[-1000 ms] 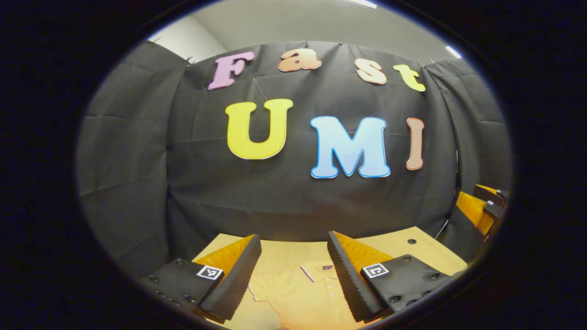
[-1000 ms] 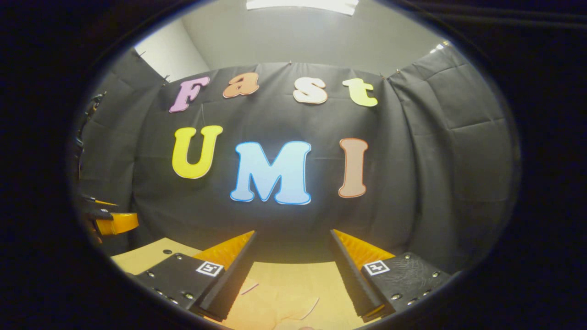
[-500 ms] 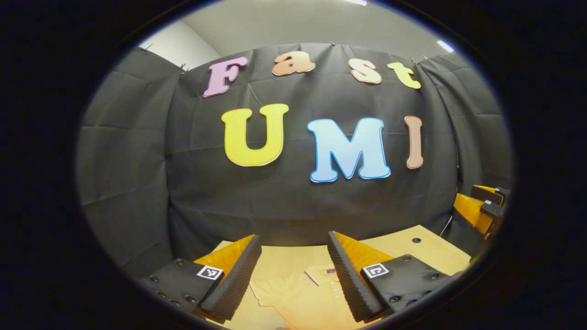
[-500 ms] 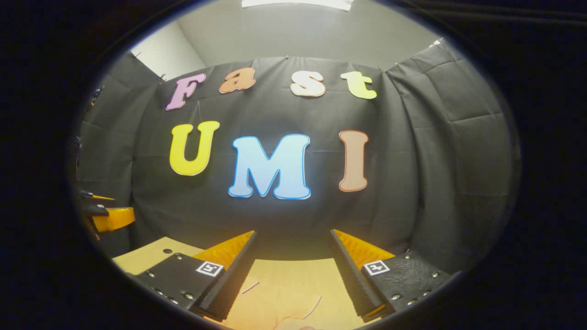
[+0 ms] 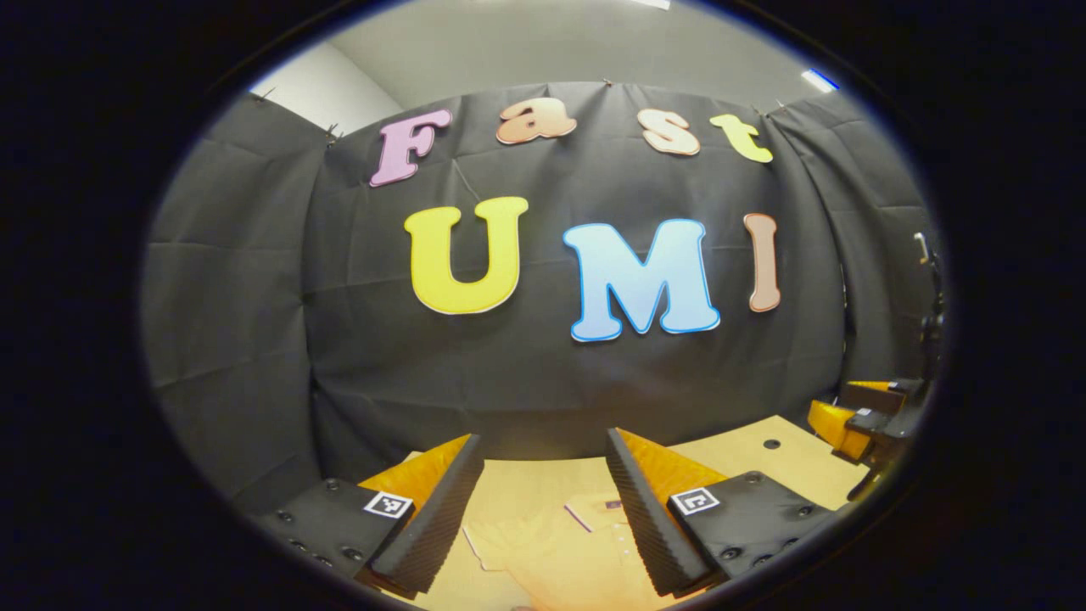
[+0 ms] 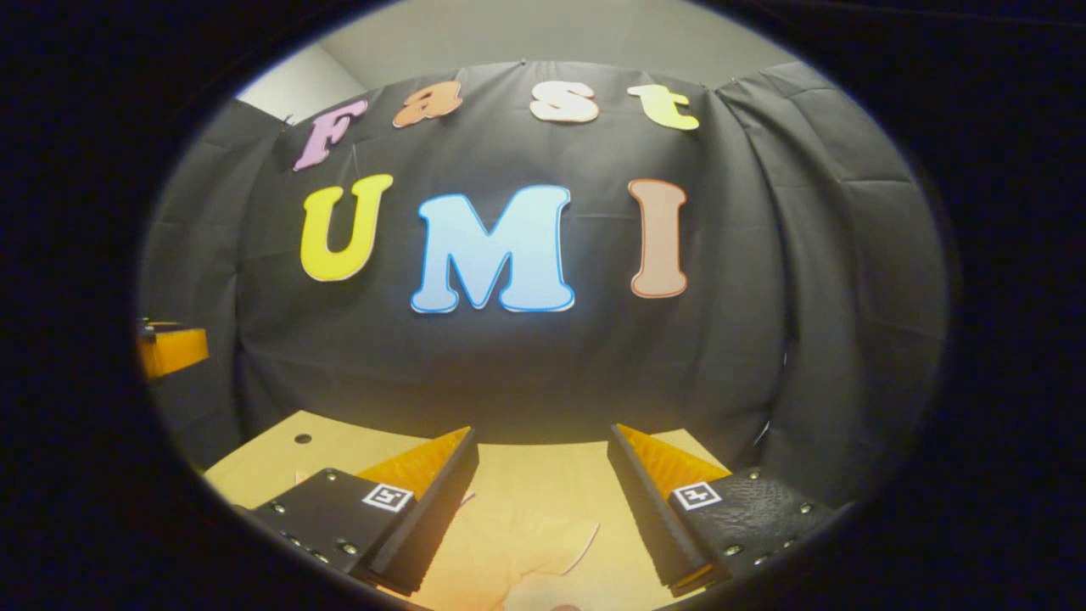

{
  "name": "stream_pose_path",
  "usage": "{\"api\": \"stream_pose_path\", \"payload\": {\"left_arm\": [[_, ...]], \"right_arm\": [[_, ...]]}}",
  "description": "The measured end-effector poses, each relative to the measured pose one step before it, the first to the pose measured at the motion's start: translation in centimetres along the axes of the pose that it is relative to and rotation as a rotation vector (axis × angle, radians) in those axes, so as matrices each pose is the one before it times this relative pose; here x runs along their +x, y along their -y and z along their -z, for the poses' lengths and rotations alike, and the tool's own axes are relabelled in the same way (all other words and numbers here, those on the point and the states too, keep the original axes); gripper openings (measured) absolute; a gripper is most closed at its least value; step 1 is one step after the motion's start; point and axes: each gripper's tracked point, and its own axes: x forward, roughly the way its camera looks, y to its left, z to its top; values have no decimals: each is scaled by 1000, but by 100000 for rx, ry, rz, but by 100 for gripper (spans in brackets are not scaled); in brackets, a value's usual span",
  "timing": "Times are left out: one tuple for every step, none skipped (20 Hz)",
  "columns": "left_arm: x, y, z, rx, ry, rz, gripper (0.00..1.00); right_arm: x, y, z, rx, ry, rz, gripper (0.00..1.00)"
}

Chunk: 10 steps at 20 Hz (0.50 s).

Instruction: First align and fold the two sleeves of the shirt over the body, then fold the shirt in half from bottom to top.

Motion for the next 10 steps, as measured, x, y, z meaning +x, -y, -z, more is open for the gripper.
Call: {"api": "stream_pose_path", "payload": {"left_arm": [[-12, -94, 52, -33, -89, -333, 94], [-3, -151, -10, 63, -88, -299, 94], [-24, -201, -15, 189, -71, -498, 94], [-163, -252, 89, 238, -100, -464, 94], [46, -302, 93, 259, -122, -782, 94], [-27, -339, -129, 174, -68, -757, 94], [67, -237, 89, 231, -242, -715, 94], [-58, -274, 127, 199, -240, -748, 94], [15, -271, 151, 35, -257, -622, 94], [3, -118, -7, 113, -213, -636, 94]], "right_arm": [[767, -25, 995, -865, -2533, -348, 95], [627, -114, 1143, -678, -2706, -562, 96], [733, -186, 909, -613, -2588, -827, 96], [760, -123, 1208, -792, -2913, -702, 96], [703, -139, 1161, -765, -3125, -515, 96], [682, -243, 1220, -653, -2659, -668, 96], [634, -174, 1105, -458, -2483, -384, 96], [661, -159, 1072, -107, -2425, -582, 96], [715, -63, 942, -45, -2704, -339, 96], [950, 42, 1090, -78, -2870, 9, 96]]}}
